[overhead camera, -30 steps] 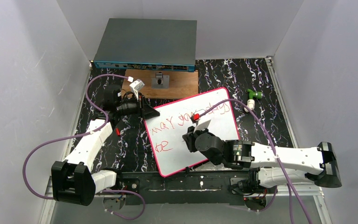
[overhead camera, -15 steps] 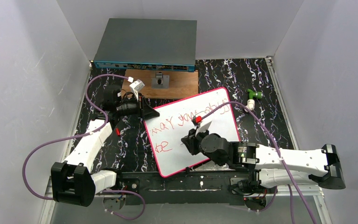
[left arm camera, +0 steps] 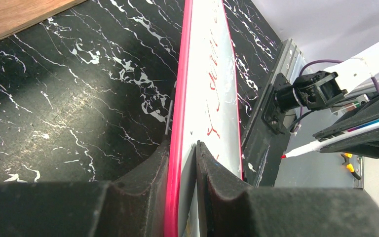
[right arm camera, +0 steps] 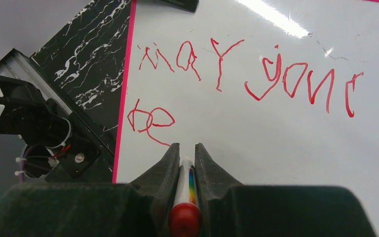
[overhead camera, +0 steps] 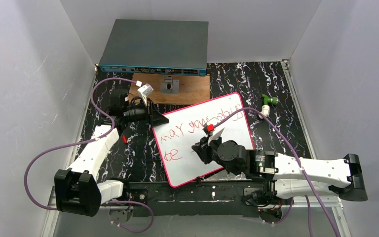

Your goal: Write a sentence on the whiteboard

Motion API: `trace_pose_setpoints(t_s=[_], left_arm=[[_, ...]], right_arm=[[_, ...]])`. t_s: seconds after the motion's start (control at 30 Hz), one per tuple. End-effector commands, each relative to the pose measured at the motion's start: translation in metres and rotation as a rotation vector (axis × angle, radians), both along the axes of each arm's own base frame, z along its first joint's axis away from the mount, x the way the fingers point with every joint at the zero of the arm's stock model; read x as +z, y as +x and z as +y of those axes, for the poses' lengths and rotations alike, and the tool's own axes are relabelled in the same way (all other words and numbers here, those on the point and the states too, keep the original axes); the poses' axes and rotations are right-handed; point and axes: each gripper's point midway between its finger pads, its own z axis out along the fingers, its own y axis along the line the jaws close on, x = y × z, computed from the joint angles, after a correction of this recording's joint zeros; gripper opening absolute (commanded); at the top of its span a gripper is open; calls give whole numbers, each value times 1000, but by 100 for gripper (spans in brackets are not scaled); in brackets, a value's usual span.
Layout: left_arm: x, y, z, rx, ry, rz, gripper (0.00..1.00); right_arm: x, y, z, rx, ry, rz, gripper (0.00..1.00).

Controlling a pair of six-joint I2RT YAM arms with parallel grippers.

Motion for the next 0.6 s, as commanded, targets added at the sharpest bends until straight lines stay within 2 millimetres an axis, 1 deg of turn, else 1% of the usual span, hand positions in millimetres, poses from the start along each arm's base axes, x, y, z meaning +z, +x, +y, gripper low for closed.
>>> trace_pose_setpoints(t_s=[0.0, 0.13, 0.33, 0.43, 0.57], left_arm=[[-15, 19, 15, 56, 135, -104, 0], [-14, 19, 14, 55, 133, -108, 0], [-12, 19, 15, 60, 133, -115, 0], [-13, 19, 15, 61, 133, -114, 0], [-13, 19, 14, 59, 131, -110, 0]], right_arm=[[16, 9, 6, -25, 31, -65, 1], [20, 14, 8, -38, 31, -90, 1], [20, 24, 1, -91, 23, -99, 1], [23, 25, 1, -90, 38, -100, 1], [26, 24, 7, -64, 33, -109, 1]])
